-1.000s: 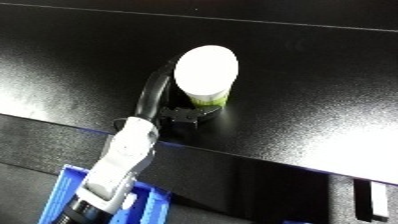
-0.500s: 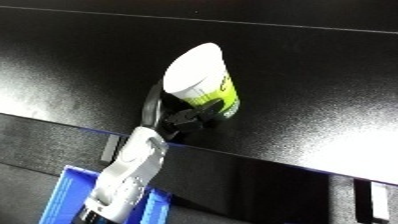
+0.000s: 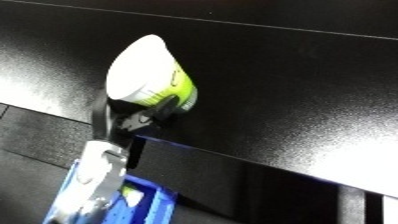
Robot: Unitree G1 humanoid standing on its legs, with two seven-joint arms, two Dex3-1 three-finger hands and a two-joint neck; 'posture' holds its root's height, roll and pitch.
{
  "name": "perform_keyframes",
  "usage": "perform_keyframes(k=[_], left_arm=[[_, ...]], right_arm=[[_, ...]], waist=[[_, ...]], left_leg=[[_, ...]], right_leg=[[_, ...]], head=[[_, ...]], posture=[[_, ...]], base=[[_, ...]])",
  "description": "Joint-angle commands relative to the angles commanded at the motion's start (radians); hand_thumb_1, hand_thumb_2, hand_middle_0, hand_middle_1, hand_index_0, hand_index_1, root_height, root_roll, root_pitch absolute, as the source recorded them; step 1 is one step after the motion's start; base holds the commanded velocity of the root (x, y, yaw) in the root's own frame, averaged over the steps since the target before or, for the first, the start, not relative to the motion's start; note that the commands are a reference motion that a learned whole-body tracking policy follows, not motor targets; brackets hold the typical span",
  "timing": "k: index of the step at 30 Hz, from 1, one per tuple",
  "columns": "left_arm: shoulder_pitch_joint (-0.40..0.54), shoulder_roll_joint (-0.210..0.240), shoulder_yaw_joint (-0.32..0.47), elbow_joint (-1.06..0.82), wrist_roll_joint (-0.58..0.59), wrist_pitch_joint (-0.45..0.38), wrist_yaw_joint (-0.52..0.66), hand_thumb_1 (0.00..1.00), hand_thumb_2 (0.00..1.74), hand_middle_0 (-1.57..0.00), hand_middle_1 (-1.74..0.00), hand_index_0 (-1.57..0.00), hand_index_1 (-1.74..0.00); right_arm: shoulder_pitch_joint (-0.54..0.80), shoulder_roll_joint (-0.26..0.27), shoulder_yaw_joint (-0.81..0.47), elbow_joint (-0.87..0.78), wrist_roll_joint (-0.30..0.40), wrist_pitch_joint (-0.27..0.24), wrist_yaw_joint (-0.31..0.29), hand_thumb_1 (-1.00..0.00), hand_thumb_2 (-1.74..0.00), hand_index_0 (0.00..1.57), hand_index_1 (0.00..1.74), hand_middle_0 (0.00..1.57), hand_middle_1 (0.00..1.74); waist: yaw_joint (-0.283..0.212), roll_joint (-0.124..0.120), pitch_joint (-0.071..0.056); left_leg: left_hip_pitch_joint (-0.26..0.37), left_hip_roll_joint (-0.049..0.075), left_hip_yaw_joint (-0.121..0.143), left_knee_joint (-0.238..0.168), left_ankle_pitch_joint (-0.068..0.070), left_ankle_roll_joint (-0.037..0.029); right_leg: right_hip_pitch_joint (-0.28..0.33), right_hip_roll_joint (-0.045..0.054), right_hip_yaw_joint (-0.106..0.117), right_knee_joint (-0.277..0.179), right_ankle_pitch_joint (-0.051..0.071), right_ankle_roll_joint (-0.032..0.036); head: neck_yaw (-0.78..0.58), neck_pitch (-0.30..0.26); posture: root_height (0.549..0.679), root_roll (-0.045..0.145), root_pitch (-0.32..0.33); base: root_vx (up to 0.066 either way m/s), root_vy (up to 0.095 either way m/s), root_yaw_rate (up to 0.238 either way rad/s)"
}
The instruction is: Pick up the object and place it into the box
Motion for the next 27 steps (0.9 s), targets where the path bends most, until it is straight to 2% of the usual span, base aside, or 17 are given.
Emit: perform_keyframes(k=[3, 8, 12, 16, 20, 23, 24, 25, 27], left_arm=[[0.052, 0.038, 0.071, 0.017, 0.022, -0.04, 0.032, 0.9, 1.57, -1.41, -1.57, -1.41, -1.57], [0.155, 0.073, 0.182, 0.108, 0.052, -0.122, 0.1, 0.9, 1.57, -1.41, -1.57, -1.41, -1.57], [0.225, 0.089, 0.242, 0.23, 0.059, -0.207, 0.149, 0.9, 1.57, -1.41, -1.57, -1.41, -1.57], [0.272, 0.097, 0.266, 0.371, 0.076, -0.293, 0.207, 0.9, 1.57, -1.41, -1.57, -1.41, -1.57], [0.295, 0.085, 0.275, 0.513, -0.007, -0.341, 0.261, 0.9, 1.57, -1.41, -1.57, -1.41, -1.57], [0.301, 0.062, 0.274, 0.613, -0.123, -0.34, 0.287, 0.9, 1.57, -1.41, -1.57, -1.41, -1.57], [0.301, 0.062, 0.274, 0.613, -0.123, -0.34, 0.287, 0.9, 1.57, -1.41, -1.57, -1.41, -1.57], [0.304, 0.038, 0.279, 0.692, -0.21, -0.325, 0.285, 0.9, 1.57, -1.41, -1.57, -1.41, -1.57], [0.306, 0.017, 0.292, 0.775, -0.277, -0.297, 0.261, 0.9, 1.57, -1.41, -1.57, -1.41, -1.57]], right_arm=[[0.016, -0.005, -0.018, 0.006, 0.003, -0.008, 0.007, 0.0, 0.0, 0.0, 0.0, 0.0, 0.0], [0.032, -0.009, -0.033, 0.017, 0.014, -0.021, 0.015, 0.0, 0.0, 0.0, 0.0, 0.0, 0.0], [0.032, -0.015, -0.034, 0.014, 0.021, -0.02, 0.009, 0.0, 0.0, 0.0, 0.0, 0.0, 0.0], [0.027, -0.016, -0.026, 0.006, 0.023, -0.01, -0.004, 0.0, 0.0, 0.0, 0.0, 0.0, 0.0], [0.02, -0.012, -0.011, 0.011, 0.026, -0.003, -0.009, 0.0, 0.0, 0.0, 0.0, 0.0, 0.0], [0.013, -0.007, 0.0, 0.015, 0.029, 0.005, -0.017, 0.0, 0.0, 0.0, 0.0, 0.0, 0.0], [0.013, -0.007, 0.0, 0.015, 0.029, 0.005, -0.017, 0.0, 0.0, 0.0, 0.0, 0.0, 0.0], [0.009, -0.002, 0.007, 0.014, 0.024, 0.014, -0.027, 0.0, 0.0, 0.0, 0.0, 0.0, 0.0], [0.005, 0.001, 0.014, 0.015, 0.013, 0.022, -0.034, 0.0, 0.0, 0.0, 0.0, 0.0, 0.0]], waist=[[0.014, 0.008, 0.0], [0.033, 0.018, 0.0], [0.041, 0.022, -0.001], [0.047, 0.02, 0.0], [0.054, 0.011, 0.0], [0.054, 0.003, -0.001], [0.054, 0.003, -0.001], [0.052, -0.002, -0.002], [0.048, -0.007, -0.003]], left_leg=[[0.005, -0.005, -0.005, -0.009, 0.006, -0.0022], [0.009, -0.013, -0.011, -0.011, 0.011, -0.0047], [0.007, -0.017, -0.014, -0.003, 0.009, -0.0052], [0.006, -0.017, -0.017, 0.008, 0.009, -0.0039], [0.002, -0.016, -0.02, 0.017, 0.01, -0.0006], [0.003, -0.015, -0.025, 0.013, 0.015, 0.0005], [0.003, -0.015, -0.025, 0.013, 0.015, 0.0005], [0.003, -0.016, -0.027, 0.01, 0.018, 0.0047], [-0.001, -0.018, -0.029, 0.011, 0.02, 0.0104]], right_leg=[[0.007, -0.0046, -0.006, -0.002, -0.003, -0.0025], [0.019, -0.0107, -0.014, 0.001, -0.015, -0.0093], [0.025, -0.0102, -0.016, 0.006, -0.027, -0.017], [0.032, -0.0072, -0.02, 0.013, -0.039, -0.0231], [0.043, -0.0044, -0.027, 0.015, -0.049, -0.0261], [0.058, -0.0028, -0.032, 0.01, -0.054, -0.0264], [0.058, -0.0028, -0.032, 0.01, -0.054, -0.0264], [0.063, -0.0027, -0.034, 0.01, -0.059, -0.0268], [0.063, -0.0015, -0.034, 0.014, -0.064, -0.0284]], head=[[-0.01, -0.001], [-0.062, -0.01], [-0.147, -0.043], [-0.258, -0.075], [-0.408, -0.106], [-0.554, -0.087], [-0.554, -0.087], [-0.638, -0.071], [-0.71, -0.066]], posture=[[0.634, 0.053, -0.044], [0.635, 0.06, -0.048], [0.634, 0.065, -0.05], [0.634, 0.067, -0.054], [0.633, 0.065, -0.058], [0.634, 0.064, -0.062], [0.634, 0.064, -0.062], [0.633, 0.062, -0.065], [0.632, 0.06, -0.066]], base=[[-0.029, 0.01, 0.105], [-0.019, 0.008, 0.1], [-0.018, 0.012, 0.065], [-0.007, 0.004, 0.051], [0.003, -0.005, 0.035], [0.024, 0.005, 0.061], [0.031, 0.012, 0.075], [0.026, 0.027, 0.066], [0.012, 0.041, 0.025]])
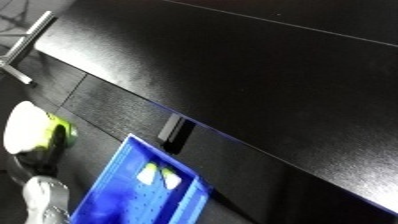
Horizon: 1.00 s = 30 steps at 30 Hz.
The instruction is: Pick up the object and place it into the box
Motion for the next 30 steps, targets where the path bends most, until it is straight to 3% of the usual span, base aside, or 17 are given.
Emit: perform_keyframes(k=[5, 9, 14, 20, 27, 30], left_arm=[[-0.014, -0.011, 0.019, 0.172, -0.071, 0.074, -0.066, 0.9, 1.57, -1.41, -1.57, -1.41, -1.57], [-0.041, 0.028, 0.027, 0.298, -0.1, 0.133, -0.136, 0.9, 1.57, -1.41, -1.57, -1.41, -1.57], [-0.084, 0.077, 0.022, 0.405, -0.115, 0.19, -0.207, 0.65, 1.13, -1.02, -1.13, -1.02, -1.13], [-0.13, 0.107, 0.002, 0.47, -0.077, 0.201, -0.244, 0.35, 0.61, -0.55, -0.61, -0.55, -0.61], [-0.161, 0.124, -0.027, 0.506, -0.015, 0.213, -0.266, 0.0, 0.0, 0.0, 0.0, 0.0, 0.0], [-0.164, 0.123, -0.041, 0.517, 0.016, 0.221, -0.274, 0.0, 0.0, 0.0, 0.0, 0.0, 0.0]], right_arm=[[-0.009, -0.002, 0.017, 0.008, -0.051, 0.002, 0.006, 0.0, 0.0, 0.0, 0.0, 0.0, 0.0], [-0.004, -0.003, 0.031, 0.009, -0.067, -0.005, 0.023, 0.0, 0.0, 0.0, 0.0, 0.0, 0.0], [0.004, -0.006, 0.039, 0.024, -0.068, -0.018, 0.055, 0.0, 0.0, 0.0, 0.0, 0.0, 0.0], [0.002, -0.005, 0.048, 0.034, -0.073, -0.026, 0.075, 0.0, 0.0, 0.0, 0.0, 0.0, 0.0], [0.005, 0.006, 0.058, 0.03, -0.068, -0.03, 0.08, 0.0, 0.0, 0.0, 0.0, 0.0, 0.0], [0.006, 0.009, 0.06, 0.028, -0.062, -0.029, 0.079, 0.0, 0.0, 0.0, 0.0, 0.0, 0.0]], waist=[[-0.015, -0.016, 0.001], [-0.027, -0.037, 0.003], [-0.036, -0.06, 0.003], [-0.042, -0.082, 0.003], [-0.04, -0.102, 0.003], [-0.036, -0.106, 0.003]], left_leg=[[-0.015, 0.001, 0.0, 0.001, 0.008, 0.0037], [-0.027, 0.013, 0.002, -0.009, 0.019, 0.0003], [-0.032, 0.029, 0.006, -0.024, 0.026, -0.0059], [-0.036, 0.041, 0.01, -0.037, 0.031, -0.0115], [-0.031, 0.046, 0.01, -0.05, 0.031, -0.0149], [-0.027, 0.045, 0.009, -0.056, 0.03, -0.0155]], right_leg=[[-0.01, 0.0113, 0.008, 0.008, -0.009, -0.0046], [-0.019, 0.0206, 0.011, 0.008, -0.012, -0.0049], [-0.02, 0.028, 0.009, -0.005, -0.011, -0.0024], [-0.017, 0.0376, 0.006, -0.021, -0.008, -0.0018], [-0.01, 0.0417, 0.002, -0.038, -0.004, -0.0006], [-0.003, 0.042, -0.001, -0.047, -0.001, -0.0003]], head=[[-0.128, 0.006], [-0.154, 0.023], [-0.166, 0.034], [-0.163, 0.015], [-0.131, 0.001], [-0.109, -0.012]], posture=[[0.63, 0.057, -0.064], [0.629, 0.051, -0.057], [0.63, 0.045, -0.049], [0.631, 0.039, -0.042], [0.633, 0.034, -0.039], [0.633, 0.034, -0.038]], base=[[-0.006, 0.055, -0.011], [-0.026, 0.027, 0.004], [-0.021, 0.008, 0.017], [-0.007, -0.001, 0.017], [0.009, -0.017, 0.019], [0.017, -0.02, 0.015]])
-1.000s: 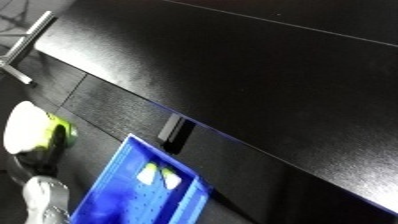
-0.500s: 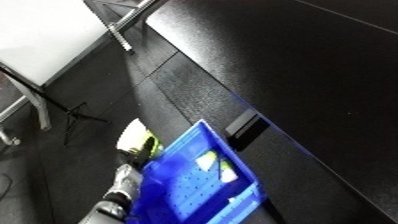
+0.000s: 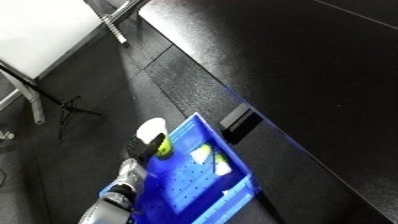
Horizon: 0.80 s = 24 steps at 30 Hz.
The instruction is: Pick up the object and place it into the box
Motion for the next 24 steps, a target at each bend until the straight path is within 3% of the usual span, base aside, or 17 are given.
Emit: perform_keyframes(k=[10, 17, 24], left_arm=[[0.019, -0.013, -0.021, 0.018, 0.051, 0.021, -0.02, 0.0, 0.0, 0.0, 0.0, 0.0, 0.0], [0.028, -0.028, -0.035, 0.017, 0.048, 0.095, -0.109, 0.0, 0.0, 0.0, 0.0, 0.0, 0.0], [0.054, -0.049, -0.064, 0.0, 0.106, 0.136, -0.227, 0.0, 0.0, 0.0, 0.0, 0.0, 0.0]], right_arm=[[0.002, 0.001, 0.006, -0.001, 0.021, 0.004, -0.003, 0.0, 0.0, 0.0, 0.0, 0.0, 0.0], [0.0, 0.003, 0.003, -0.003, 0.034, 0.004, -0.013, 0.0, 0.0, 0.0, 0.0, 0.0, 0.0], [-0.009, -0.006, -0.006, -0.007, 0.044, 0.006, -0.028, 0.0, 0.0, 0.0, 0.0, 0.0, 0.0]], waist=[[0.006, 0.004, 0.0], [0.003, 0.015, 0.0], [-0.013, 0.035, 0.0]], left_leg=[[0.006, -0.008, -0.001, 0.001, -0.008, 0.0026], [0.01, -0.014, 0.003, 0.005, -0.017, 0.0052], [0.021, -0.013, 0.023, 0.025, -0.04, 0.0091]], right_leg=[[0.013, -0.0012, -0.002, -0.014, 0.003, -0.0023], [0.01, -0.0013, 0.001, -0.016, 0.007, -0.0003], [0.011, -0.0001, 0.017, -0.03, 0.023, 0.0067]], head=[[0.067, -0.021], [0.174, -0.029], [0.464, -0.041]], posture=[[0.635, 0.036, -0.039], [0.635, 0.033, -0.038], [0.637, 0.031, -0.039]], base=[[0.011, -0.006, 0.0], [-0.009, -0.008, -0.027], [-0.028, 0.008, -0.129]])
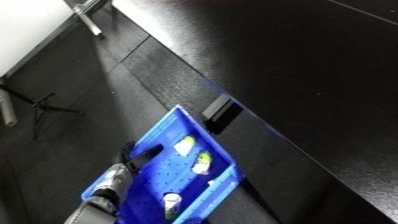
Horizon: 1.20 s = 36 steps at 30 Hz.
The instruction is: Pick up the object and place it into the box
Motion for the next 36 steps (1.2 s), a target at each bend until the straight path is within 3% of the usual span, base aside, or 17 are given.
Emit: perform_keyframes(k=[5, 9, 13, 18, 22, 25, 29, 32, 35, 36], left_arm=[[0.04, -0.052, -0.047, -0.039, 0.053, 0.03, -0.122, 0.0, 0.0, 0.0, 0.0, 0.0, 0.0], [0.049, -0.107, -0.108, -0.075, 0.085, 0.049, -0.196, 0.0, 0.0, 0.0, 0.0, 0.0, 0.0], [0.039, -0.153, -0.175, -0.097, 0.161, 0.072, -0.245, 0.0, 0.0, 0.0, 0.0, 0.0, 0.0], [0.048, -0.206, -0.25, -0.113, 0.274, 0.077, -0.271, 0.0, 0.0, 0.0, 0.0, 0.0, 0.0], [0.071, -0.232, -0.276, -0.119, 0.329, 0.078, -0.26, 0.0, 0.0, 0.0, 0.0, 0.0, 0.0], [0.092, -0.244, -0.288, -0.118, 0.383, 0.081, -0.253, 0.0, 0.0, 0.0, 0.0, 0.0, 0.0], [0.125, -0.261, -0.296, -0.113, 0.42, 0.087, -0.253, 0.0, 0.0, 0.0, 0.0, 0.0, 0.0], [0.152, -0.275, -0.298, -0.109, 0.443, 0.085, -0.252, 0.0, 0.0, 0.0, 0.0, 0.0, 0.0], [0.182, -0.288, -0.296, -0.1, 0.473, 0.081, -0.255, 0.0, 0.0, 0.0, 0.0, 0.0, 0.0], [0.182, -0.288, -0.296, -0.1, 0.473, 0.081, -0.255, 0.0, 0.0, 0.0, 0.0, 0.0, 0.0]], right_arm=[[-0.016, -0.01, -0.016, 0.002, 0.008, -0.017, -0.029, 0.0, 0.0, 0.0, 0.0, 0.0, 0.0], [-0.044, -0.021, -0.036, 0.008, 0.007, -0.011, -0.043, 0.0, 0.0, 0.0, 0.0, 0.0, 0.0], [-0.077, -0.033, -0.056, 0.021, 0.0, 0.009, -0.041, 0.0, 0.0, 0.0, 0.0, 0.0, 0.0], [-0.103, -0.042, -0.07, 0.028, -0.027, 0.034, -0.036, 0.0, 0.0, 0.0, 0.0, 0.0, 0.0], [-0.097, -0.039, -0.078, 0.028, -0.054, 0.04, -0.029, 0.0, 0.0, 0.0, 0.0, 0.0, 0.0], [-0.083, -0.033, -0.084, 0.031, -0.07, 0.04, -0.024, 0.0, 0.0, 0.0, 0.0, 0.0, 0.0], [-0.056, -0.018, -0.088, 0.04, -0.087, 0.036, -0.02, 0.0, 0.0, 0.0, 0.0, 0.0, 0.0], [-0.036, -0.008, -0.095, 0.048, -0.095, 0.037, -0.015, 0.0, 0.0, 0.0, 0.0, 0.0, 0.0], [-0.014, 0.002, -0.106, 0.056, -0.105, 0.041, -0.005, 0.0, 0.0, 0.0, 0.0, 0.0, 0.0], [-0.014, 0.002, -0.106, 0.056, -0.105, 0.041, -0.005, 0.0, 0.0, 0.0, 0.0, 0.0, 0.0]], waist=[[-0.012, 0.022, 0.0], [-0.026, 0.042, 0.0], [-0.042, 0.055, -0.004], [-0.059, 0.065, -0.015], [-0.07, 0.068, -0.025], [-0.074, 0.07, -0.035], [-0.077, 0.075, -0.054], [-0.076, 0.077, -0.076], [-0.073, 0.077, -0.107], [-0.073, 0.077, -0.107]], left_leg=[[0.008, 0.005, 0.016, 0.003, -0.008, -0.0011], [0.018, 0.01, 0.026, -0.017, 0.002, -0.0063], [0.029, 0.013, 0.035, -0.034, 0.009, -0.0088], [0.035, 0.012, 0.047, -0.014, -0.008, -0.002], [0.043, 0.011, 0.057, 0.005, -0.025, 0.0053], [0.058, 0.013, 0.062, 0.002, -0.028, 0.0075], [0.098, 0.017, 0.064, -0.05, -0.011, 0.0019], [0.147, 0.019, 0.061, -0.129, 0.02, -0.0098], [0.205, 0.021, 0.056, -0.227, 0.06, -0.0269], [0.205, 0.021, 0.056, -0.227, 0.06, -0.0269]], right_leg=[[-0.003, 0.0018, 0.017, -0.012, 0.014, 0.0048], [-0.012, 0.0015, 0.03, -0.02, 0.028, 0.0086], [-0.018, 0.001, 0.044, -0.039, 0.051, 0.0157], [-0.021, 0.0033, 0.064, -0.056, 0.075, 0.0229], [-0.016, 0.0064, 0.073, -0.054, 0.078, 0.0239], [-0.007, 0.0077, 0.077, -0.058, 0.08, 0.0261], [0.02, 0.01, 0.081, -0.097, 0.092, 0.0349], [0.058, 0.0118, 0.079, -0.161, 0.11, 0.0456], [0.114, 0.0126, 0.07, -0.259, 0.138, 0.0585], [0.114, 0.0126, 0.07, -0.259, 0.138, 0.0585]], head=[[0.261, -0.011], [0.454, -0.032], [0.6, -0.066], [0.689, -0.099], [0.725, -0.13], [0.736, -0.148], [0.729, -0.164], [0.727, -0.181], [0.728, -0.2], [0.728, -0.2]], posture=[[0.638, 0.029, -0.037], [0.639, 0.027, -0.033], [0.641, 0.025, -0.032], [0.642, 0.025, -0.038], [0.642, 0.025, -0.046], [0.642, 0.025, -0.051], [0.646, 0.023, -0.054], [0.652, 0.021, -0.053], [0.659, 0.02, -0.049], [0.659, 0.02, -0.049]], base=[[-0.046, 0.038, -0.178], [-0.067, 0.054, -0.147], [-0.05, 0.034, -0.141], [-0.014, 0.031, -0.202], [0.01, 0.023, -0.186], [0.036, 0.006, -0.122], [0.066, -0.003, -0.068], [0.083, -0.017, -0.011], [0.107, -0.039, 0.017], [0.113, -0.043, 0.021]])
